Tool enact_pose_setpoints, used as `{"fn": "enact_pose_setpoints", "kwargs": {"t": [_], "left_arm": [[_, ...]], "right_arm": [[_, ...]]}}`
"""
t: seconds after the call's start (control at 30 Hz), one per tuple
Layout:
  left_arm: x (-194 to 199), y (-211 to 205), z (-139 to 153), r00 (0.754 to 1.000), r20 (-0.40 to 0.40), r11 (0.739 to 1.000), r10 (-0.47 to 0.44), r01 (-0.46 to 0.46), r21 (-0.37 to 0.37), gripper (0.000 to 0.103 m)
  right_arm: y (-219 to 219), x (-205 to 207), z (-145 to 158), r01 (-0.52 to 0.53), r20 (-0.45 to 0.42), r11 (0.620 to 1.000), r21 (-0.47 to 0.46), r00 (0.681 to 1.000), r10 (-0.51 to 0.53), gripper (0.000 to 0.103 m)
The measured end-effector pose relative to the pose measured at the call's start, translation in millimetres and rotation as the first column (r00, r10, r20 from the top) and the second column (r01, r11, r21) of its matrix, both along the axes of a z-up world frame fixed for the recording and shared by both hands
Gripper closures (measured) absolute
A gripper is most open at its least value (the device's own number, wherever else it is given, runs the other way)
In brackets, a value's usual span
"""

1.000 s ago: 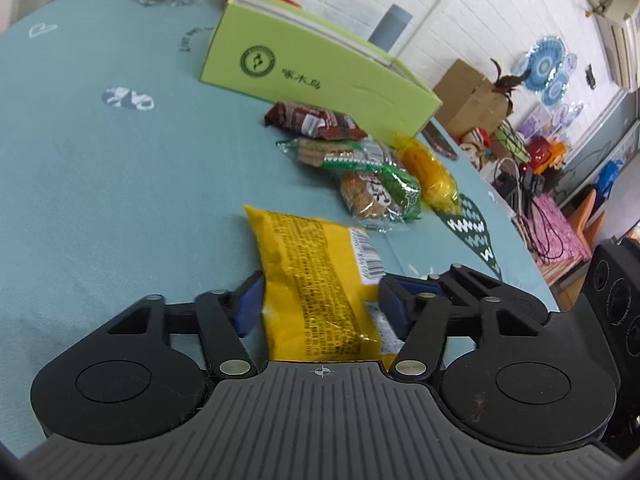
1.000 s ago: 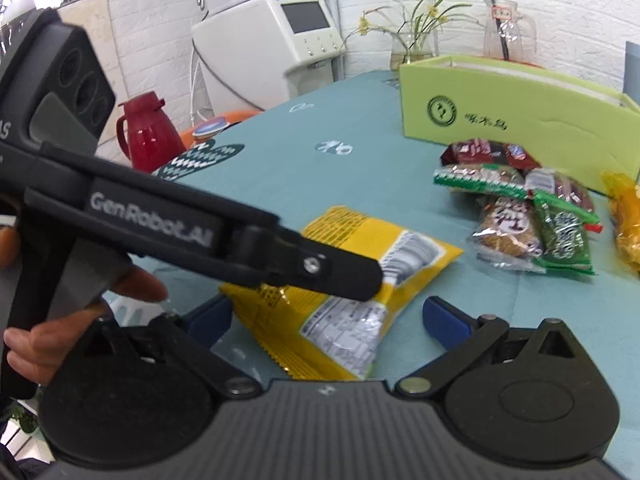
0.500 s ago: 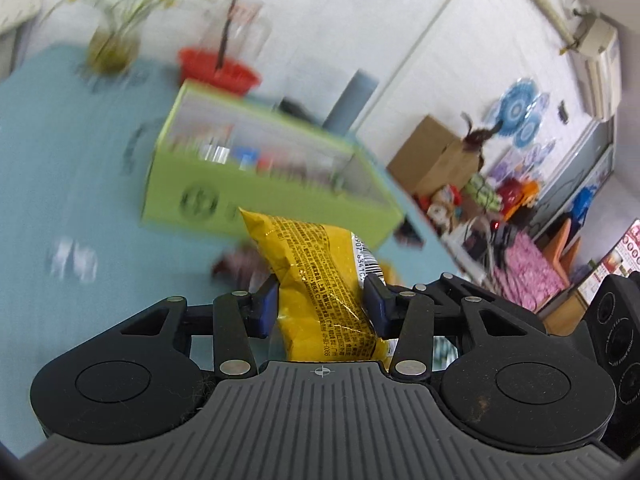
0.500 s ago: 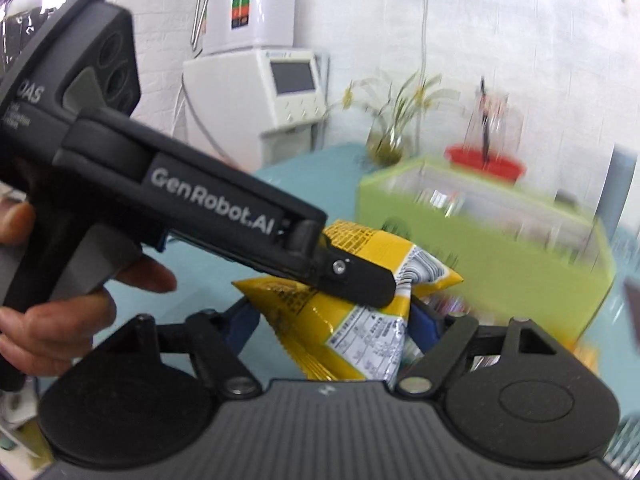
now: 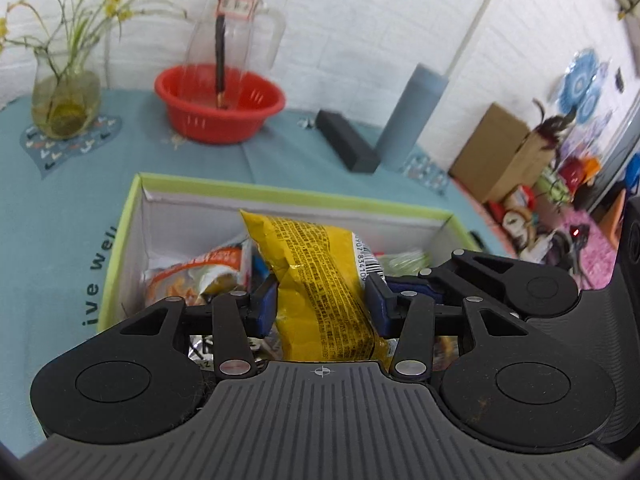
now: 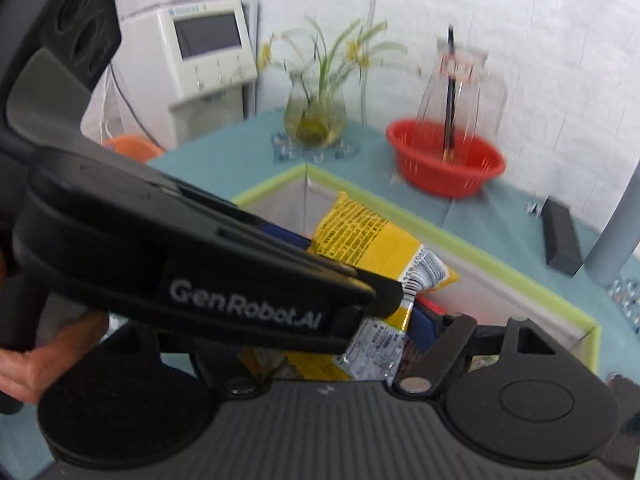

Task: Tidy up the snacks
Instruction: 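Carry the yellow chips bag into the green box and release, then grasp the round cookie packet with the left gripper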

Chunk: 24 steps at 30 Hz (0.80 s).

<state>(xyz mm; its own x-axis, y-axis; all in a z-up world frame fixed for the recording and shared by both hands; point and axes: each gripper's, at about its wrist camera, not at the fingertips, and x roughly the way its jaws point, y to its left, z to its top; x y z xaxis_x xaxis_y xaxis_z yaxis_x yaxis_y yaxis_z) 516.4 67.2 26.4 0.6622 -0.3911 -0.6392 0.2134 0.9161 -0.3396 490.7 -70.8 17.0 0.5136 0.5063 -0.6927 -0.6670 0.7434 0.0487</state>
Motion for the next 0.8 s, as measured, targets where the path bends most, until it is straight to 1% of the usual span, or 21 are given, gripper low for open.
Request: {"fn": "enact_pose_setpoints", "kwargs": {"t": [0.03,0.07,0.1,0.13,0.17,0.2,0.27,0.37,0.4,0.43,0.47,0.53,0.57,0.6,0.63,0.67,0.73,0.77,0.8], "left_arm": [[0.2,0.4,-3.7,1.000,0.009,1.000,0.008,-0.008,0.011,0.073],[0.2,2.6,-3.9,1.000,0.019,1.000,0.013,-0.013,0.008,0.071],[0.2,5.6,-2.7,1.000,0.023,1.000,0.013,-0.013,-0.007,0.055],[-1.1,8.3,-0.8,0.999,0.025,1.000,0.020,-0.019,-0.023,0.041],[-5.6,11.1,3.2,0.999,0.038,0.999,0.035,-0.033,-0.038,0.040],[-10.9,13.1,9.3,0.998,0.054,0.998,0.043,-0.040,-0.044,0.042],[-29.8,16.3,25.1,0.993,0.112,0.998,0.041,-0.035,-0.053,0.041],[-76.5,18.2,47.6,0.975,0.218,0.998,0.048,-0.040,-0.041,0.034],[-92.0,18.9,49.4,0.970,0.238,0.998,0.054,-0.045,-0.043,0.028],[-109.2,18.8,49.4,0.967,0.251,0.998,0.052,-0.041,-0.047,0.027],[-124.9,18.7,46.2,0.967,0.250,0.998,0.045,-0.033,-0.054,0.027],[-152.7,18.0,32.8,0.975,0.217,0.997,0.038,-0.021,-0.080,0.028],[-166.4,16.9,22.4,0.981,0.189,0.995,0.035,-0.017,-0.094,0.030],[-176.5,16.2,12.7,0.986,0.163,0.994,0.046,-0.029,-0.104,0.035],[-190.1,15.9,-0.3,0.989,0.130,0.991,0.067,-0.051,-0.121,0.038],[-200.3,16.4,-10.5,0.991,0.104,0.987,0.086,-0.070,-0.141,0.039],[-221.4,18.9,-32.1,0.992,0.039,0.973,0.122,-0.112,-0.200,0.040],[-229.9,19.8,-41.3,0.993,0.004,0.966,0.120,-0.116,-0.229,0.042],[-232.8,18.6,-46.4,0.994,-0.019,0.964,0.104,-0.106,-0.246,0.046]], "right_arm": [[-3.4,3.0,-2.3,0.003,-0.024,1.000,0.022,1.000,-0.003,0.020],[-5.2,2.7,-3.6,0.007,-0.023,1.000,0.030,1.000,-0.007,0.017],[-6.3,1.8,-4.7,0.018,-0.012,0.999,0.028,1.000,-0.018,0.012],[-6.1,-0.8,-3.8,0.025,-0.001,0.999,0.027,1.000,-0.025,0.012],[-7.8,-5.7,-0.4,0.027,0.010,0.999,0.034,1.000,-0.028,0.012],[-10.8,-11.6,5.4,0.035,0.029,0.998,0.052,0.999,-0.037,0.012],[-19.9,-33.4,24.1,0.045,0.090,0.995,0.093,0.995,-0.053,0.011],[-39.2,-82.3,46.8,0.071,0.189,0.986,0.149,0.977,-0.099,0.011],[-46.6,-102.3,49.3,0.075,0.213,0.982,0.174,0.971,-0.112,0.011],[-52.4,-122.5,48.1,0.075,0.221,0.978,0.194,0.968,-0.118,0.011],[-57.9,-143.1,43.9,0.078,0.215,0.974,0.212,0.969,-0.124,0.011],[-65.6,-182.2,28.6,0.095,0.174,0.970,0.224,0.975,-0.136,0.010],[-68.1,-199.5,19.3,0.109,0.151,0.969,0.222,0.978,-0.145,0.010],[-69.4,-215.3,9.9,0.127,0.130,0.969,0.212,0.979,-0.157,0.010],[-70.1,-231.4,-0.4,0.152,0.114,0.968,0.199,0.978,-0.177,0.010],[-71.2,-244.8,-8.5,0.177,0.103,0.964,0.196,0.974,-0.200,0.010],[-75.0,-264.9,-22.6,0.209,0.051,0.954,0.215,0.973,-0.225,0.010],[-75.8,-269.4,-26.6,0.210,0.026,0.951,0.229,0.975,-0.221,0.010],[-75.8,-272.2,-28.6,0.205,0.006,0.950,0.234,0.977,-0.213,0.010]]}}
